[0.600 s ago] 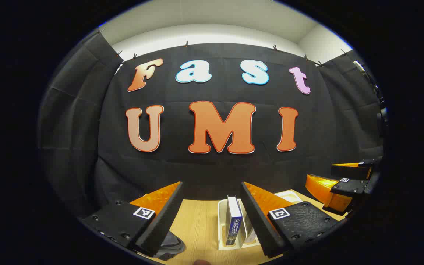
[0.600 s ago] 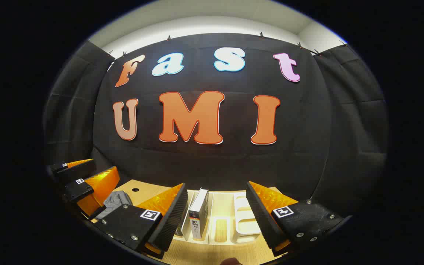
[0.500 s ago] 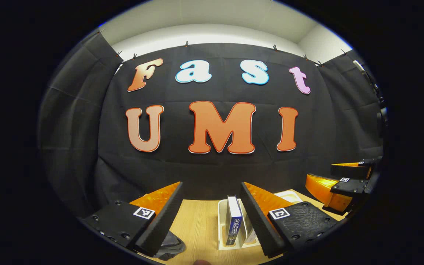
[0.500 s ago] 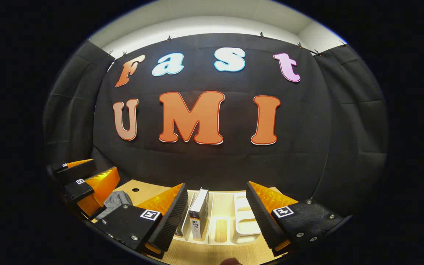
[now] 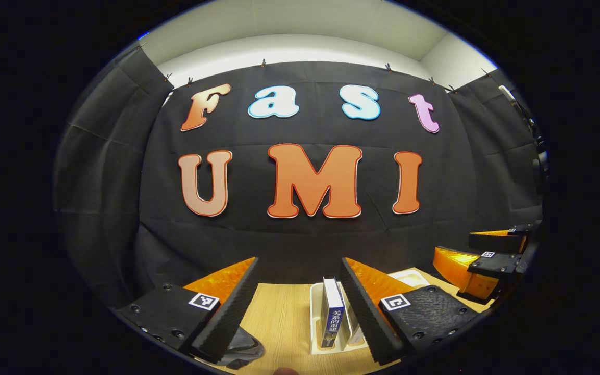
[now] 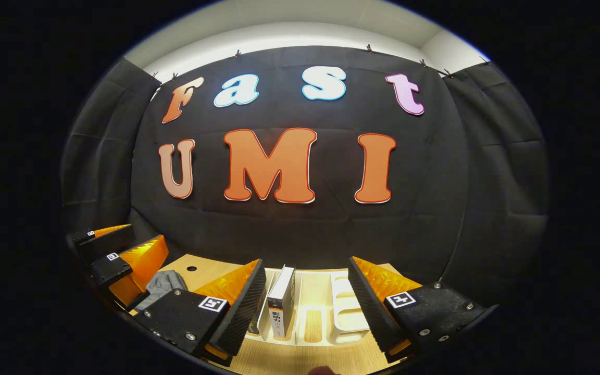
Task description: Open the schoolbag, grab two books from the bookshelf and put them into the schoolbag.
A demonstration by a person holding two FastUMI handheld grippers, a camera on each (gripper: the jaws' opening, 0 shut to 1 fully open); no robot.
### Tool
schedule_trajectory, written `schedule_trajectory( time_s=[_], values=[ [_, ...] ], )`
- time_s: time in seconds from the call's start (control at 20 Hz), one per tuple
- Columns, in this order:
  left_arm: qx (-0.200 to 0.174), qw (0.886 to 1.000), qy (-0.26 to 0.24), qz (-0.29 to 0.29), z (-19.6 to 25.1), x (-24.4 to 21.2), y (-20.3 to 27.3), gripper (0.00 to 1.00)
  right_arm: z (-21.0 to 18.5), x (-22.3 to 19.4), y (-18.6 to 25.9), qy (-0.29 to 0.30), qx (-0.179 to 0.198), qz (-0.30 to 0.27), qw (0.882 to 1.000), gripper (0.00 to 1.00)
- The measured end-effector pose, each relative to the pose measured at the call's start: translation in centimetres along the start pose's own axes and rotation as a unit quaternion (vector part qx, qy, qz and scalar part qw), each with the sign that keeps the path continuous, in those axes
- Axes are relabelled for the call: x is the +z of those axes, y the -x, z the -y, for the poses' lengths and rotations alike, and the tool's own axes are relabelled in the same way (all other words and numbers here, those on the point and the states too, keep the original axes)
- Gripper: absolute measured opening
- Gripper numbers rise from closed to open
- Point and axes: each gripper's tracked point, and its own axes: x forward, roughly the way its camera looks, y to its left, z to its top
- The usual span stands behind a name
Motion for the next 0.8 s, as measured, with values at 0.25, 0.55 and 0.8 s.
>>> schedule_trajectory(
  time_s=[0.25,0.55,0.8],
  values=[
    [0.001,1.0,0.003,-0.002,-0.3,-0.3,-0.7,0.97,0.2,-0.3,-0.6,-0.004,-0.004,-0.007,1.0,0.95],
    [-0.001,1.0,-0.001,-0.004,0.0,-0.6,-1.5,0.97,0.4,-0.4,-0.4,-0.001,-0.006,-0.002,1.0,0.95],
    [-0.004,1.0,-0.008,0.003,0.3,-0.3,-1.7,0.96,0.8,-0.5,-0.4,-0.004,-0.009,-0.002,1.0,0.95]
  ],
)
